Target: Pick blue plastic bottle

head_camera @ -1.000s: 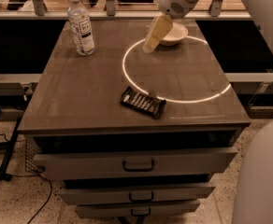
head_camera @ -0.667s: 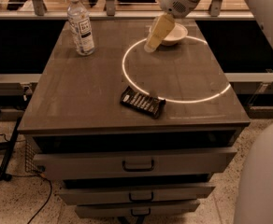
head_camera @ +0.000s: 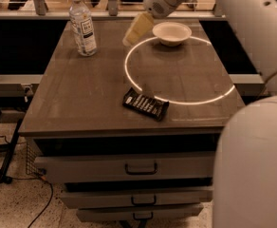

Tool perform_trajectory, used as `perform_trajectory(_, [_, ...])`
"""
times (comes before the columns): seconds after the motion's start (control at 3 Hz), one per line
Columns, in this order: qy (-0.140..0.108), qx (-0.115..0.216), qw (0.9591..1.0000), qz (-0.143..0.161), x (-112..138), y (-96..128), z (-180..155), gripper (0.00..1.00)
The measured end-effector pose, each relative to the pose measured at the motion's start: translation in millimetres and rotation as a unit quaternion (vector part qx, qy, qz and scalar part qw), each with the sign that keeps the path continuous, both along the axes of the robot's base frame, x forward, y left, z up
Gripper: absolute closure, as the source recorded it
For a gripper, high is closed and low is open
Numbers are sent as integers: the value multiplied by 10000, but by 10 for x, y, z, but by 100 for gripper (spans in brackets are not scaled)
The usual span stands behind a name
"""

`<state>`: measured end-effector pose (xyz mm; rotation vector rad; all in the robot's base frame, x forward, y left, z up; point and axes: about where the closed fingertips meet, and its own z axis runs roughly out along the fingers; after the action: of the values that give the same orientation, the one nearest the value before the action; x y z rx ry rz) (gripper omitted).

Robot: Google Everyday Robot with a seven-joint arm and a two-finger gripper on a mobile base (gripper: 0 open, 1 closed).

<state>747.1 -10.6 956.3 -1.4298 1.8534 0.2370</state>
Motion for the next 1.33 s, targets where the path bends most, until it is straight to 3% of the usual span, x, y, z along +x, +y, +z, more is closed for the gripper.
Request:
perform_trajectory(0.33, [131, 672, 9976, 53, 367, 595, -24, 0])
perform_trajectory(0.67, [316, 1246, 9916, 164, 571, 1099, -59, 0])
perform_trajectory(1.33, [696, 2057, 9753, 411, 626, 1762, -115, 0])
